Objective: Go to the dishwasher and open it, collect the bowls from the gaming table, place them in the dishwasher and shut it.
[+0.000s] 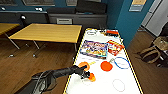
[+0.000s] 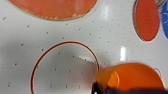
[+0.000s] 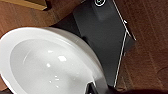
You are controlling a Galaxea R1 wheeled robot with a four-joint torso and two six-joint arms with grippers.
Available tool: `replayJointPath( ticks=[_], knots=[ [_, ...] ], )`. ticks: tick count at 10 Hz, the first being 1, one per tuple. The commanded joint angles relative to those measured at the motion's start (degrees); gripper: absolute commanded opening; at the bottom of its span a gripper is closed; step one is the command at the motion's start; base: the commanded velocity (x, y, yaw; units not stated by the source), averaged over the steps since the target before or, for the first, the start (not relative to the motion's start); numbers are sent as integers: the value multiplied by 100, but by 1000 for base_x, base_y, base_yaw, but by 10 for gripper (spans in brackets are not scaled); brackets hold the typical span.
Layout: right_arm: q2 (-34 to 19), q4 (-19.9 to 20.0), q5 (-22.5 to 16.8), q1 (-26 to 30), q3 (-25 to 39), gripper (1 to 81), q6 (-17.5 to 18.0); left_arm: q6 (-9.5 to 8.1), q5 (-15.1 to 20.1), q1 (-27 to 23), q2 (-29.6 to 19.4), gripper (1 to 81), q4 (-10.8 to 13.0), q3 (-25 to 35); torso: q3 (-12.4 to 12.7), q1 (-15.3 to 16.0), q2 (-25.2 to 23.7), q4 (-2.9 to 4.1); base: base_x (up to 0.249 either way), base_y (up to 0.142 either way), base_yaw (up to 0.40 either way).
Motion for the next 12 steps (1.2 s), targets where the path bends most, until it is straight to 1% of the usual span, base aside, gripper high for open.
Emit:
replayJointPath(
  ticks=[1,2,4,7,10,12],
  knots=[
    [-172,-116,-386,54,69,10,-13,53,221,-606,39,10,-43,98,0,0,0,0,-86,0,0],
    [-172,-125,-394,54,69,10,-13,53,221,-570,3,10,142,151,0,2,0,0,-100,0,0],
    [-145,-142,-394,54,69,10,-21,53,195,-657,-198,10,177,624,-2,0,2,0,0,0,0],
    [-137,-151,-394,62,69,10,-21,45,203,-799,-505,10,177,1133,0,-5,0,0,0,0,0],
    [-119,-151,-394,45,60,10,-30,9,186,-1107,-1253,10,177,2304,-2,-2,2,0,0,0,0],
    [-93,-151,-386,19,51,10,-39,9,160,-1098,-1998,10,194,3294,-2,0,2,0,0,0,0]
  ],
)
